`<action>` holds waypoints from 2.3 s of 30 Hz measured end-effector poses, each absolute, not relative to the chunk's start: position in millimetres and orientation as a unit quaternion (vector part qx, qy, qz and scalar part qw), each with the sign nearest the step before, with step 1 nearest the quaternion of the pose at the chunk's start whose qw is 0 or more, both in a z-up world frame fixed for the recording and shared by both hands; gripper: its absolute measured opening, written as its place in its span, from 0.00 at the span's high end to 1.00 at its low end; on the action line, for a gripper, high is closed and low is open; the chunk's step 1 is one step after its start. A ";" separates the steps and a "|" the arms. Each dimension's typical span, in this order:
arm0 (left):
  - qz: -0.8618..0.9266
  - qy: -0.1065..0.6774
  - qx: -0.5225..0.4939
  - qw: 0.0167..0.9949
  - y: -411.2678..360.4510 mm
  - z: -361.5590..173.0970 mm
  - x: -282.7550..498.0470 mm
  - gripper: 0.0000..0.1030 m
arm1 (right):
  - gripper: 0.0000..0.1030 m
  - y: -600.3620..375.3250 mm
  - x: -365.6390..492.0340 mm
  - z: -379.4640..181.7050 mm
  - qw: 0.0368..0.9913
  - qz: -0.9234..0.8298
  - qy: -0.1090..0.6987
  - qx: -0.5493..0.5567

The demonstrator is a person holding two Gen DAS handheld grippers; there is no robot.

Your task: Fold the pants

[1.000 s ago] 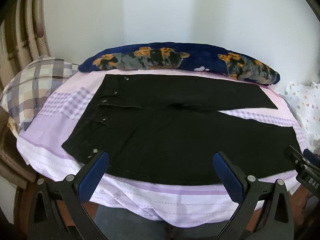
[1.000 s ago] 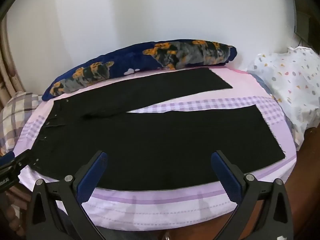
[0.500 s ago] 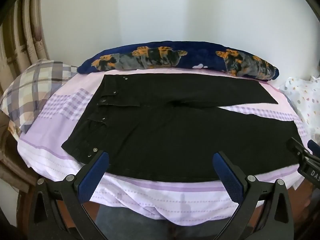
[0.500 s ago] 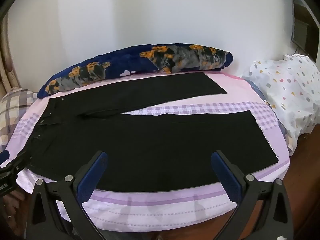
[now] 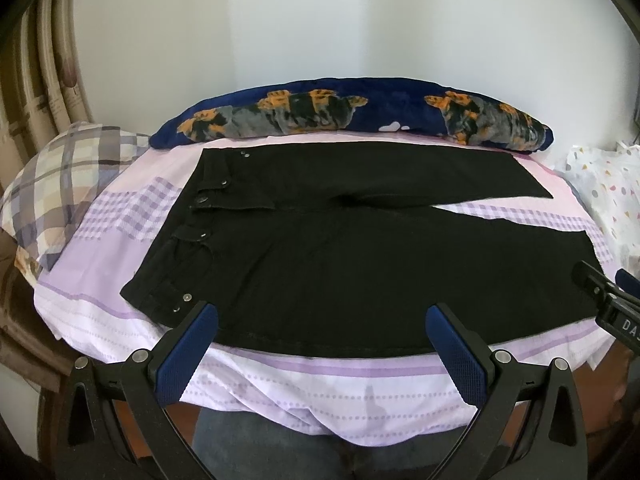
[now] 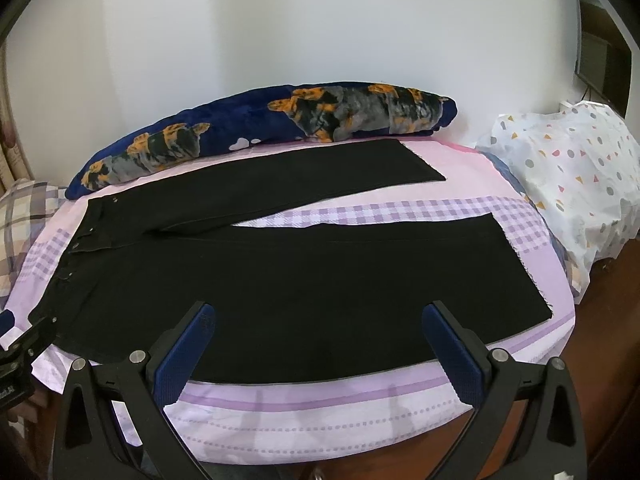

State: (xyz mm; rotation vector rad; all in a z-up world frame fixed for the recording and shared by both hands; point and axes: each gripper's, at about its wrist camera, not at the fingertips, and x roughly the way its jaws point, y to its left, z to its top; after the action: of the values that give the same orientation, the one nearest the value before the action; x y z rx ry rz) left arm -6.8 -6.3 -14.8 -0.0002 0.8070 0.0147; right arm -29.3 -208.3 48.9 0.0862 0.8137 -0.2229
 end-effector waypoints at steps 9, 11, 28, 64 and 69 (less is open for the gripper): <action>0.015 0.406 0.015 0.913 -10.8 -18.6 -5.0 0.00 | 0.00 -207.5 -29.1 44.5 0.906 -0.106 0.407 0.045; 0.017 0.410 0.015 0.912 -10.8 -19.1 -3.7 0.00 | 0.00 -207.4 -28.9 42.9 0.904 -0.107 0.411 0.045; 0.017 0.434 0.008 0.901 -9.5 -29.1 0.2 0.00 | 0.00 -214.9 -23.9 36.9 0.890 -0.118 0.435 0.067; 0.021 0.420 0.008 0.907 -6.3 -29.8 -7.0 0.00 | 0.02 -211.8 -24.4 40.3 0.896 -0.129 0.421 0.047; 0.019 0.415 0.009 0.909 -6.1 -27.0 -9.4 0.00 | 0.02 -211.4 -26.4 42.3 0.899 -0.129 0.416 0.047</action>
State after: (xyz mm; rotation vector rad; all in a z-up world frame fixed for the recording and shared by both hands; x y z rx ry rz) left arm -9.4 -6.1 -27.0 0.0179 0.8569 0.0389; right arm -26.4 -211.4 42.3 0.0966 0.8609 -0.2670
